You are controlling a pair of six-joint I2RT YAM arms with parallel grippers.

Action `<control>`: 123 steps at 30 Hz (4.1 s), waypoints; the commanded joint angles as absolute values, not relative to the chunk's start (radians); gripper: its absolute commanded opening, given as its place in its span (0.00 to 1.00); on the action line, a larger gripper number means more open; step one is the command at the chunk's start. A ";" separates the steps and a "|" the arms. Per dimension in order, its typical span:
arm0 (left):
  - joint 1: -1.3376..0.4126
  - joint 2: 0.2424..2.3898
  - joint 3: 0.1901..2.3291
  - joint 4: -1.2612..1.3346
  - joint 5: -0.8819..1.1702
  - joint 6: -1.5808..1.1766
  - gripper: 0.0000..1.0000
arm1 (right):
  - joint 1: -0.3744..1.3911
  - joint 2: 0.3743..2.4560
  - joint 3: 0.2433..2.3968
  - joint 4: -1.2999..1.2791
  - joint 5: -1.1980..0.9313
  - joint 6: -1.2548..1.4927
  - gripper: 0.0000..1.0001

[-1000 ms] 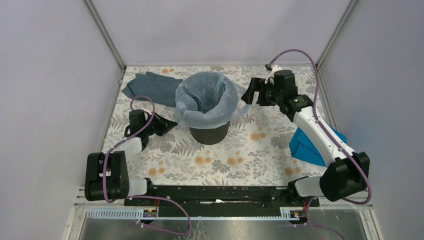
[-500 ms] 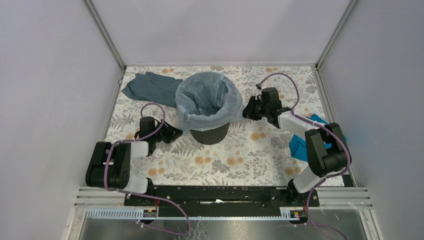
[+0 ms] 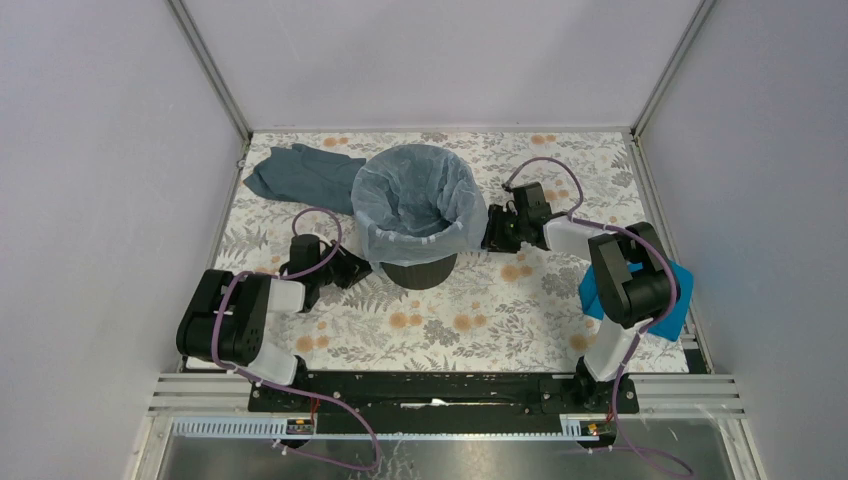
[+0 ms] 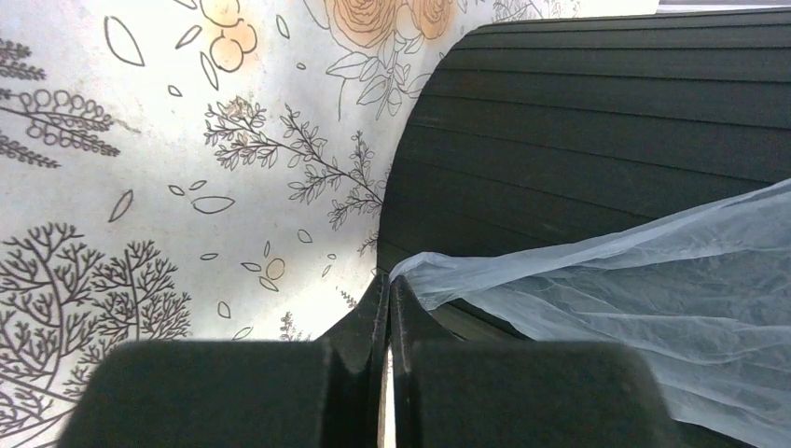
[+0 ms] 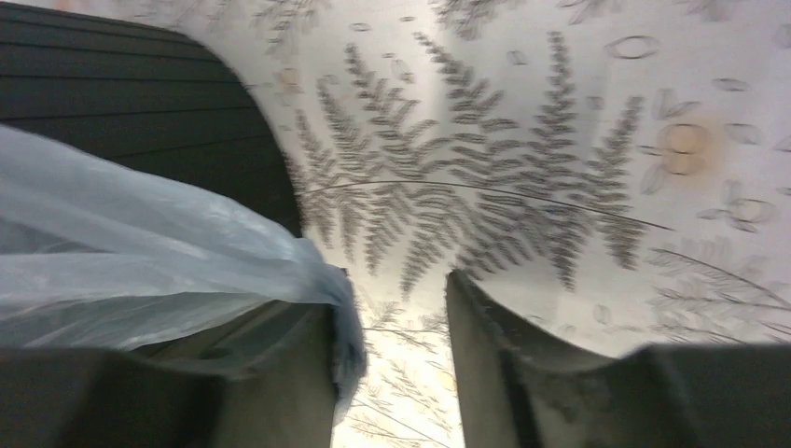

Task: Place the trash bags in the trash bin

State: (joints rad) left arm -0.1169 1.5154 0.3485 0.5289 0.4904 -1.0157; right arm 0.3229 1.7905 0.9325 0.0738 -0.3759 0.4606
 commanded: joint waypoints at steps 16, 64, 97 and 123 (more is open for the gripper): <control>-0.119 1.363 0.368 0.376 0.387 -0.902 0.11 | 0.607 1.605 1.749 -0.644 0.472 0.077 0.94; -0.119 0.895 0.478 -0.094 0.264 -0.760 0.54 | 0.837 1.790 1.853 -0.631 0.166 0.141 0.81; -0.252 1.046 0.473 0.101 0.325 -0.836 0.58 | 0.753 1.953 1.768 -0.370 0.468 0.095 1.00; -0.264 0.933 0.500 -0.010 0.321 -0.767 0.87 | 0.730 1.945 1.712 -0.427 -0.031 0.283 1.00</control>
State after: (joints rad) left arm -0.2604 1.0412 0.4458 0.0437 0.3412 -0.8307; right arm 0.7422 1.9213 1.6798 -0.4732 0.0040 0.2344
